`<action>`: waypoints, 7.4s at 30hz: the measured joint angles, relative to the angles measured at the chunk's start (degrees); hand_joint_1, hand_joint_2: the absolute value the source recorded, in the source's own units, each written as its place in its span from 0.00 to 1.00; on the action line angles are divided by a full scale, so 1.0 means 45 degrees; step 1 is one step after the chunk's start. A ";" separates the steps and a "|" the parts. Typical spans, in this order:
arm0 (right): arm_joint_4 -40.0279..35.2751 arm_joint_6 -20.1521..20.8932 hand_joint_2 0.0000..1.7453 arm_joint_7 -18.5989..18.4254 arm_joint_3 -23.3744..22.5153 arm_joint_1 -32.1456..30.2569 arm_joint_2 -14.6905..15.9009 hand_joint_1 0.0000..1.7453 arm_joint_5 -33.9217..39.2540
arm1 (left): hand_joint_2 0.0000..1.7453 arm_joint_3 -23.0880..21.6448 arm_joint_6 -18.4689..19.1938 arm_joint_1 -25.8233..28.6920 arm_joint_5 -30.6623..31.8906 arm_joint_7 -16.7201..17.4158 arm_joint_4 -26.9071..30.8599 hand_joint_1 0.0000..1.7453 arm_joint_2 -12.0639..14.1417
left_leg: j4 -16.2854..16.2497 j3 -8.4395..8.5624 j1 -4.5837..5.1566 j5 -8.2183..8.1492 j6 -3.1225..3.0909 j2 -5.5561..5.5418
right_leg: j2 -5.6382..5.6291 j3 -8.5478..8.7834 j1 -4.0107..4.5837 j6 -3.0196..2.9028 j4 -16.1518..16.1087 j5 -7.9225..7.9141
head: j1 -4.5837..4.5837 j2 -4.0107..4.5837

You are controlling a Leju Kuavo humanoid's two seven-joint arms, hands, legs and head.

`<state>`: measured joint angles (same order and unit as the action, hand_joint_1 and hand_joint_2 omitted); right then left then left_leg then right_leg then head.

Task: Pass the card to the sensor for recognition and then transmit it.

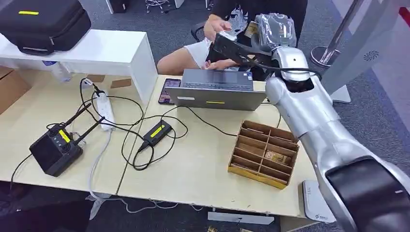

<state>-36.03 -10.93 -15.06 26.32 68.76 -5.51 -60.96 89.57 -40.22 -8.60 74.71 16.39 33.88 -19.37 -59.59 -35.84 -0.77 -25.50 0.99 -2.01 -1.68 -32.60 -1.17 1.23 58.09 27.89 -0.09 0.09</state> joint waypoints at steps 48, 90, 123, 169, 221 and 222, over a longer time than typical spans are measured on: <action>-1.0931 0.5073 1.00 0.9211 -0.1670 -1.1590 0.2403 0.00 1.5534 | 0.00 0.0005 -0.0005 0.0273 -0.2433 0.1525 0.0258 0.00 0.0024 | -0.0003 0.0006 0.0006 -0.0086 -0.0047 -0.0081 | 0.0090 0.0045 -0.0006 0.0018 -0.0063 0.0086 | 0.0000 0.0000; -1.4324 -0.3875 1.00 0.7362 -0.1354 -1.5930 0.3420 0.00 0.0130 | 0.00 0.0010 -0.0005 0.0357 -0.2283 0.1904 0.0505 0.00 0.0024 | 0.0003 0.0030 0.0011 -0.0140 -0.0030 -0.0036 | 0.0046 0.0066 -0.0010 0.0020 -0.0058 0.0125 | 0.0005 0.0000; -0.8462 -0.2579 1.00 0.1553 0.2521 -1.2105 0.4065 0.00 -0.2667 | 0.00 0.0010 -0.0005 0.0346 -0.1991 0.1817 0.0500 0.00 -0.0010 | 0.0001 0.0042 0.0011 -0.0139 -0.0029 -0.0038 | 0.0045 0.0074 -0.0011 0.0020 -0.0057 0.0125 | 0.0005 0.0000; -0.8507 -0.3414 1.00 0.0704 0.1001 -1.2865 0.4041 0.83 -0.3453 | 0.00 0.0010 0.0000 0.0348 -0.2147 0.1948 0.0500 0.00 -0.0010 | -0.0002 0.0045 0.0012 -0.0139 -0.0029 -0.0035 | 0.0043 0.0071 -0.0013 0.0020 -0.0056 0.0125 | 0.0005 0.0000; -0.7909 -0.3035 1.00 0.1879 0.1409 -1.2458 0.3240 0.00 -0.3201 | 0.00 0.0010 -0.0005 0.0345 -0.1977 0.1870 0.0500 0.00 -0.0010 | 0.0000 0.0043 0.0012 -0.0139 -0.0029 -0.0035 | 0.0043 0.0074 -0.0013 0.0020 -0.0054 0.0125 | 0.0000 0.0000; -0.7885 -0.3040 1.00 0.1879 0.1428 -1.2447 0.3230 0.00 -0.3201 | 0.00 0.0010 0.0000 0.0345 -0.1977 0.1870 0.0500 0.00 -0.0010 | 0.0000 0.0043 0.0013 -0.0139 -0.0029 -0.0035 | 0.0043 0.0074 -0.0013 0.0020 -0.0054 0.0125 | 0.0005 0.0000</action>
<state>-71.52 -24.61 -6.60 32.74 12.75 9.03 -75.36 89.61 -40.22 -7.05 65.81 24.81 36.13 -19.41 -59.59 -35.64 -0.71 -26.13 0.86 -2.17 -1.49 -32.27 -1.23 1.32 57.84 28.45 -0.07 0.09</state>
